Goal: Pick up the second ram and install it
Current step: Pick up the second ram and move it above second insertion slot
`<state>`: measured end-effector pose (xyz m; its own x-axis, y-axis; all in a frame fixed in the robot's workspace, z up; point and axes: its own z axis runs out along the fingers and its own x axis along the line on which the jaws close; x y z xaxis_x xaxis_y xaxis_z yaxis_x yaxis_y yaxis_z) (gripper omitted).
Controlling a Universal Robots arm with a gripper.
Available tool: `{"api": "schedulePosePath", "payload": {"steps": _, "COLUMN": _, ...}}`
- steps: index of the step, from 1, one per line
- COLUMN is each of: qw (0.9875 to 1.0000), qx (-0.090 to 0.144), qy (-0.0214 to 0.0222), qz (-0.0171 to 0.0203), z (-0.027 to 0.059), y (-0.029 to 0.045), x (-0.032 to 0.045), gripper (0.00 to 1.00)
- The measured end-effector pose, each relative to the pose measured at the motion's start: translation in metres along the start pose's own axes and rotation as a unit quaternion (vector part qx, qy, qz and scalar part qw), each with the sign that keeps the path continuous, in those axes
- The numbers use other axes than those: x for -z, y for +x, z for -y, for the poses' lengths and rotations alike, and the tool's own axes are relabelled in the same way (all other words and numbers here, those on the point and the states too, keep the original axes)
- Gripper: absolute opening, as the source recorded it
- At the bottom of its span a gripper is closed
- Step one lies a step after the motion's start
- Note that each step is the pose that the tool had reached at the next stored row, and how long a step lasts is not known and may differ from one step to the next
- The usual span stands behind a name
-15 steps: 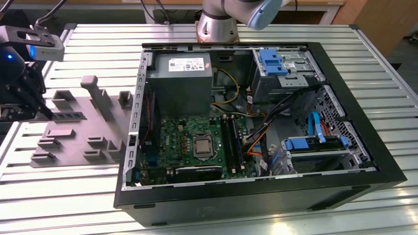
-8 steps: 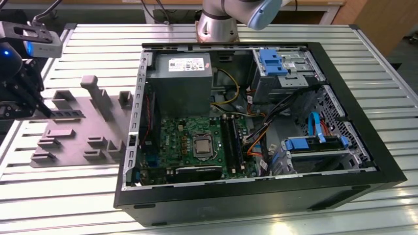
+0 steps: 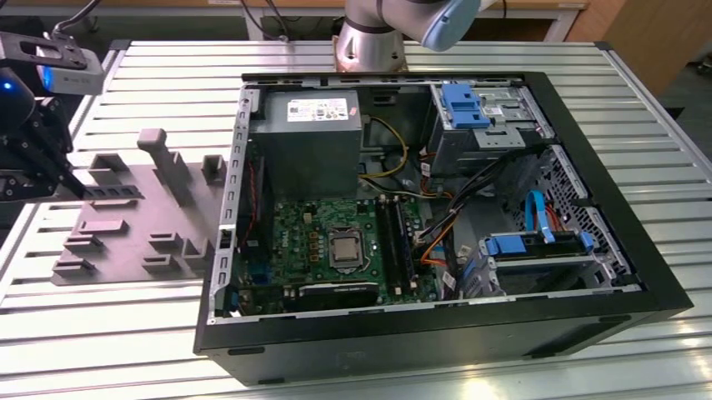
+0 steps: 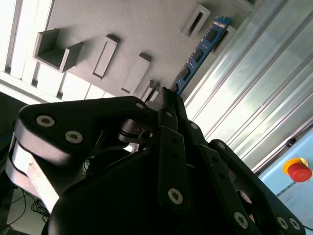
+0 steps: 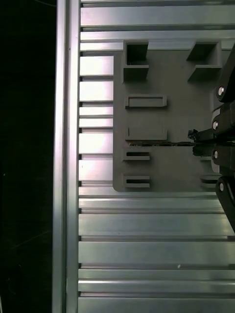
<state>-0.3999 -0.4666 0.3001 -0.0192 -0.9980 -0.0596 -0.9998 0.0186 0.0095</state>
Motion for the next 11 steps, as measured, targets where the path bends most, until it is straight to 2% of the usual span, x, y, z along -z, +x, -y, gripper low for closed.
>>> {"api": "schedulePosePath", "payload": {"steps": 5, "qw": 1.0, "qx": 0.0, "qy": 0.0001, "qz": 0.0001, "z": -0.0001, "y": -0.0005, "x": 0.0086, "gripper": 0.14}}
{"api": "schedulePosePath", "payload": {"steps": 11, "qw": 1.0, "qx": 0.0, "qy": 0.0, "qz": 0.0, "z": -0.0002, "y": -0.0015, "x": 0.0258, "gripper": 0.14}}
